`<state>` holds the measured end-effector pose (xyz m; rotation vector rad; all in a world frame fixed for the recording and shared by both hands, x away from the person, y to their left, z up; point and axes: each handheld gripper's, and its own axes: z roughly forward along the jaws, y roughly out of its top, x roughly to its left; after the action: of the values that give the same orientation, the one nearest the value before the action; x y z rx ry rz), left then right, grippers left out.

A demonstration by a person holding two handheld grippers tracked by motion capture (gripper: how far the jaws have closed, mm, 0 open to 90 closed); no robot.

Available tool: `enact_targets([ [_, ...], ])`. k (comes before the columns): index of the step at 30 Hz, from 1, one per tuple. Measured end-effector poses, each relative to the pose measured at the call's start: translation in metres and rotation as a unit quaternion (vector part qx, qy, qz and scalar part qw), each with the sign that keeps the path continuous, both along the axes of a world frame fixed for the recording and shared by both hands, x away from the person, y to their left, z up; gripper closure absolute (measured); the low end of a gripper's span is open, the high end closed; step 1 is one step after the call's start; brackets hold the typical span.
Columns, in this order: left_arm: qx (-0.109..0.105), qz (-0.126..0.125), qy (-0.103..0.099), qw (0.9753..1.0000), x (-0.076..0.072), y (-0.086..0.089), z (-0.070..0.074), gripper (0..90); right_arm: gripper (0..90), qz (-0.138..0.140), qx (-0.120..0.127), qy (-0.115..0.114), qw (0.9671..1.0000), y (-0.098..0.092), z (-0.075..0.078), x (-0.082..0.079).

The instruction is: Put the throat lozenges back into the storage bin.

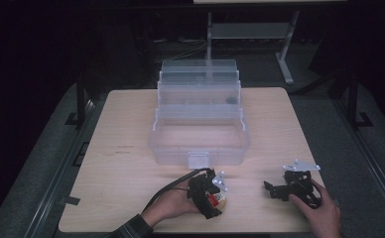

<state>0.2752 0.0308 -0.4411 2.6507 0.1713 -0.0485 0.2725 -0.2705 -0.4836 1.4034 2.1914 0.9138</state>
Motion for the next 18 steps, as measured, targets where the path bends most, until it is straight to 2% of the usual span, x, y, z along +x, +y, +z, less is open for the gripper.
enact_targets([
  [18,-0.009,0.011,0.001,0.9999,0.005,0.011,0.016,19.6,0.0,0.000,0.000,0.000,1.0000,0.000,0.000,0.000],
])
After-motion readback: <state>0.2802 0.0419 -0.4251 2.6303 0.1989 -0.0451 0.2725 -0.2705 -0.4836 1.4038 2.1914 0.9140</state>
